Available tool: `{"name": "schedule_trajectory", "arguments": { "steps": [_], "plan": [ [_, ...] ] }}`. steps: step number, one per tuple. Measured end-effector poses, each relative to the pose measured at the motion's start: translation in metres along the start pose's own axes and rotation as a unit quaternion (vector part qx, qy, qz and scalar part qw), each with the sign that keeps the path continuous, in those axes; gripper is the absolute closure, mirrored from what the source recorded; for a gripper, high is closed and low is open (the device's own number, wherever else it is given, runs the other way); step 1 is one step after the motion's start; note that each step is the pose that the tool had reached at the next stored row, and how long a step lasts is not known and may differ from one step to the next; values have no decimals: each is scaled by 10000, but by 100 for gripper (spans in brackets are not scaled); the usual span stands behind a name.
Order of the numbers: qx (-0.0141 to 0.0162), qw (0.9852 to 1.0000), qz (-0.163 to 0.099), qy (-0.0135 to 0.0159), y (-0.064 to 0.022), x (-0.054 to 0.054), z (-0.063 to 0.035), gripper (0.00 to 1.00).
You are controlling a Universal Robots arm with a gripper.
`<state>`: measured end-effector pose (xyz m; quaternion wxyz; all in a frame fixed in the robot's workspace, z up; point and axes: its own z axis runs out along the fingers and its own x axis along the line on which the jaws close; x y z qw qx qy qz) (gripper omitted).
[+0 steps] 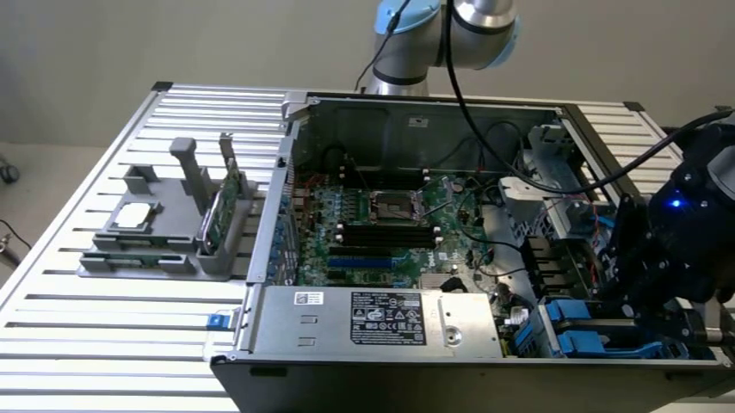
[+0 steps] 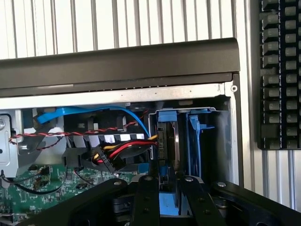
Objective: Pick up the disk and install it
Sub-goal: 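Insert the second disk wire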
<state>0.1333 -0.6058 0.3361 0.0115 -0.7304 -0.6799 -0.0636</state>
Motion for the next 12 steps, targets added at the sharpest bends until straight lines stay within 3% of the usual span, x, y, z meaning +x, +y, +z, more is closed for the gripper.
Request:
{"name": "schedule_trajectory", "arguments": {
  "steps": [6, 12],
  "plan": [
    [0, 10000, 2, 4, -20, -1, -48, 75],
    [0, 10000, 1, 5, -156, -7, -93, 75]
  ]
}}
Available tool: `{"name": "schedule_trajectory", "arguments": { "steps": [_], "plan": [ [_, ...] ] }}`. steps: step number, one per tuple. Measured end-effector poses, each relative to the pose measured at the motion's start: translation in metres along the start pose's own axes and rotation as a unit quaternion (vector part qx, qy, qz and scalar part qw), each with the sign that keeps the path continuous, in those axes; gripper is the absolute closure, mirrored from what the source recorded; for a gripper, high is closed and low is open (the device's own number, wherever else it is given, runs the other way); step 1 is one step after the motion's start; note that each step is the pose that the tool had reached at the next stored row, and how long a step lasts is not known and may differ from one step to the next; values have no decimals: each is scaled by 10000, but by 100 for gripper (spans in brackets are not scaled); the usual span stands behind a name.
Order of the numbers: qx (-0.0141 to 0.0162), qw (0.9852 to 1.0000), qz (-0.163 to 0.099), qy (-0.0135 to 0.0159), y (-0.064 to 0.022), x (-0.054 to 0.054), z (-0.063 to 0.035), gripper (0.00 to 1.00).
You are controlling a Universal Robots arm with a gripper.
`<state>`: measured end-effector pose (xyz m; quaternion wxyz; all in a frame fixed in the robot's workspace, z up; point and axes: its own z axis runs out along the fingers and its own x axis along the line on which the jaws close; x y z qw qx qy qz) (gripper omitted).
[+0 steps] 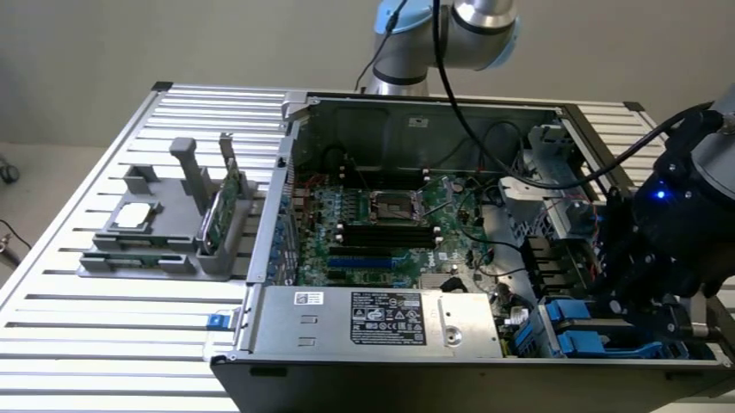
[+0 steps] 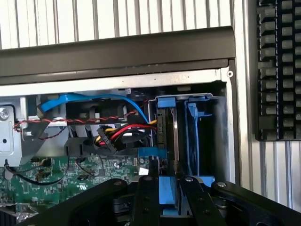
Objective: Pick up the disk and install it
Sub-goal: 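Insert the second disk wire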
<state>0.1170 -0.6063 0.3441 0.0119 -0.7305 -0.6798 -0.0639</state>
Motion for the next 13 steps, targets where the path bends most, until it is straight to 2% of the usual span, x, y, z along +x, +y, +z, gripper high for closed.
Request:
{"name": "schedule_trajectory", "arguments": {
  "steps": [3, 8, 13],
  "plan": [
    [0, 10000, 0, 1, -56, 0, -34, 75],
    [0, 10000, 0, 2, -63, 21, -101, 75],
    [-1, 10000, 0, 3, -67, 21, -102, 75]
  ]
}}
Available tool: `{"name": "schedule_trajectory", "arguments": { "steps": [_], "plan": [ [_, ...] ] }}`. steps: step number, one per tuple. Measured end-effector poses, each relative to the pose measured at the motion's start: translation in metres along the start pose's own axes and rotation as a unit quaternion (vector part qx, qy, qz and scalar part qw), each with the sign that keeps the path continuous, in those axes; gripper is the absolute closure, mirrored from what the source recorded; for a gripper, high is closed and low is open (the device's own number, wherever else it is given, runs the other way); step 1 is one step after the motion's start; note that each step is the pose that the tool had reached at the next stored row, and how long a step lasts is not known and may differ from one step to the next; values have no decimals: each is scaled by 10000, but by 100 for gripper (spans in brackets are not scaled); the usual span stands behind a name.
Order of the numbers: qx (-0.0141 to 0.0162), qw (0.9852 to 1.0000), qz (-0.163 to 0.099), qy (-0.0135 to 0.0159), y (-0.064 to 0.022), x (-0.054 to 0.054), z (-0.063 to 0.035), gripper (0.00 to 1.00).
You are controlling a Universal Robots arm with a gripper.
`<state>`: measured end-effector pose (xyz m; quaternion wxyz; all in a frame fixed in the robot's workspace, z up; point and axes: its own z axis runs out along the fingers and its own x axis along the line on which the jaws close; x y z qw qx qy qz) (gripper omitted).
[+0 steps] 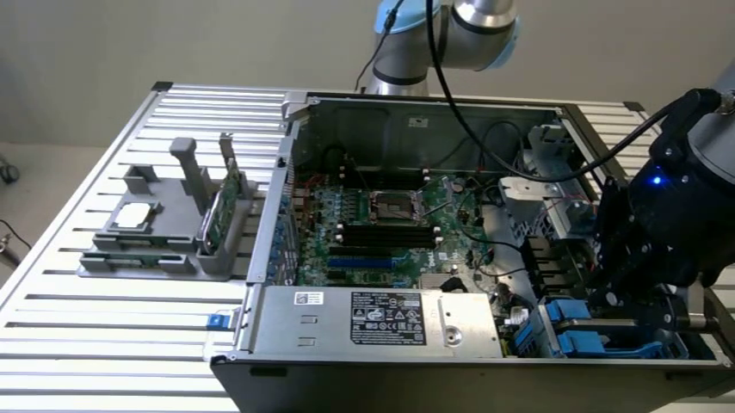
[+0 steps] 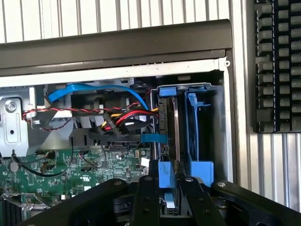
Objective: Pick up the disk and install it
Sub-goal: 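Insert the second disk wire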
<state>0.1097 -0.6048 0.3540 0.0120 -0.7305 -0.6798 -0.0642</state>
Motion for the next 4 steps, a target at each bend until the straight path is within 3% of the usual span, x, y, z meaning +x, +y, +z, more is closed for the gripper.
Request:
{"name": "schedule_trajectory", "arguments": {
  "steps": [4],
  "plan": [
    [0, 10000, 0, 0, 0, 0, 0, 75]
  ]
}}
